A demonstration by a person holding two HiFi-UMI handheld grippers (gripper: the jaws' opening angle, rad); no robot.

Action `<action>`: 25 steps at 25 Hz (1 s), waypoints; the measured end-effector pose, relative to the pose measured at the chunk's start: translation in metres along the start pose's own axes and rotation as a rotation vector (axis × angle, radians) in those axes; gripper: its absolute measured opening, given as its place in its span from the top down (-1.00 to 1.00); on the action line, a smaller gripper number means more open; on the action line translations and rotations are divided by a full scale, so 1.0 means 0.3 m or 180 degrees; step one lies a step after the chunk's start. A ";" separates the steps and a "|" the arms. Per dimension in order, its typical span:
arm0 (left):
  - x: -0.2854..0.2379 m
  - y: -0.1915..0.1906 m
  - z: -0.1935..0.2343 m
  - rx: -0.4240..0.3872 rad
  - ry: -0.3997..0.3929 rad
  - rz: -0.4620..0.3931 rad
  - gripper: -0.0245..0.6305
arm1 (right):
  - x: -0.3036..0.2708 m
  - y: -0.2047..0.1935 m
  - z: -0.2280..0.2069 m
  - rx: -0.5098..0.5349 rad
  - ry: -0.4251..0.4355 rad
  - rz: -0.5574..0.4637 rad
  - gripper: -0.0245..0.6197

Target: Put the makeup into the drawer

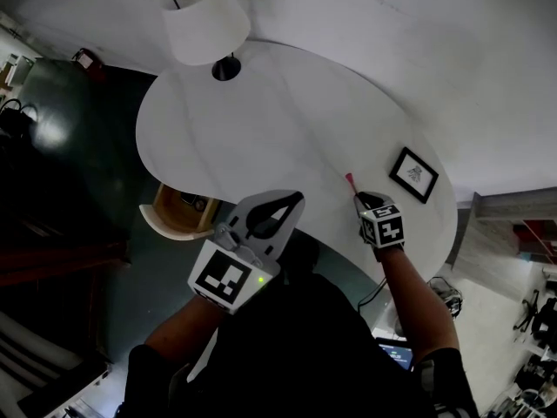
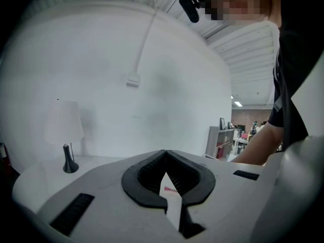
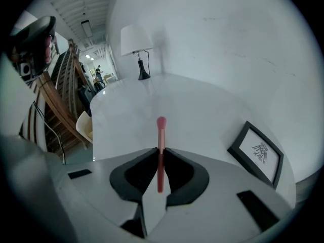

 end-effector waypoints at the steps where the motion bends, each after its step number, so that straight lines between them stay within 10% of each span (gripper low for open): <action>1: 0.003 0.006 -0.011 -0.0008 0.0009 -0.0012 0.89 | 0.017 0.000 0.003 0.0002 0.0028 -0.0023 0.78; 25: 0.088 0.014 -0.134 0.0084 0.0424 -0.0198 0.89 | 0.254 0.139 0.097 0.0315 0.0736 -0.0592 0.78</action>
Point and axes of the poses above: the fingertips, and each gripper's own axes: x backward along the fingers, z to its left, y out of its top, the point moved 10 cm from there along x, backward along the fingers, and after that the axes turned 1 degree about y, right-handed, at the moved point
